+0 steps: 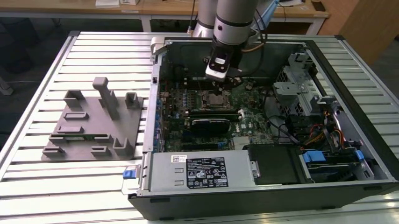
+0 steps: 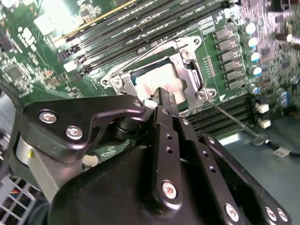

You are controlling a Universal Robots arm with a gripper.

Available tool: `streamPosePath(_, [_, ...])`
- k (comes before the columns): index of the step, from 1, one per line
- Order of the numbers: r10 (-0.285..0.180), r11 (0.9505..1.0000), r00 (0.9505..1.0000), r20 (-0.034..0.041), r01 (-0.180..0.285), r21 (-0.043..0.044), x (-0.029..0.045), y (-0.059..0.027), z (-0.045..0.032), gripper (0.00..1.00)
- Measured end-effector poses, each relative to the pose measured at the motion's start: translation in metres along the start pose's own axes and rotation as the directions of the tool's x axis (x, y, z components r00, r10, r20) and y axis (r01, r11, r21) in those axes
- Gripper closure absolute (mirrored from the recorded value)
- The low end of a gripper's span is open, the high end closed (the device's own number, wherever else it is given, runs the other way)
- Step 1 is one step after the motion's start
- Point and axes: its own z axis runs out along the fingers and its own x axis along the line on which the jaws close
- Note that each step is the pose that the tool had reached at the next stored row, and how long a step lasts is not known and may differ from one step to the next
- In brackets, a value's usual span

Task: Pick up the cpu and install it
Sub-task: 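Close the cpu cover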

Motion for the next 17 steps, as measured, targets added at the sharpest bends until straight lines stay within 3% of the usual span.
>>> streamPosePath(4, [-0.072, 0.9974, 0.9974, 0.0024, 0.072, 0.0009, 0.0000, 0.0000, 0.0003, 0.89])
streamPosePath(8, [-0.145, 0.9894, 0.9894, 0.0044, 0.145, 0.0016, 0.0000, 0.0000, 0.0010, 0.89])
streamPosePath(12, [-0.212, 0.9772, 0.9772, 0.0041, 0.212, 0.0000, 0.0000, 0.0001, 0.0019, 0.89])
streamPosePath(17, [-0.290, 0.9570, 0.9570, 0.0015, 0.290, -0.0047, 0.0000, 0.0001, 0.0028, 0.89])
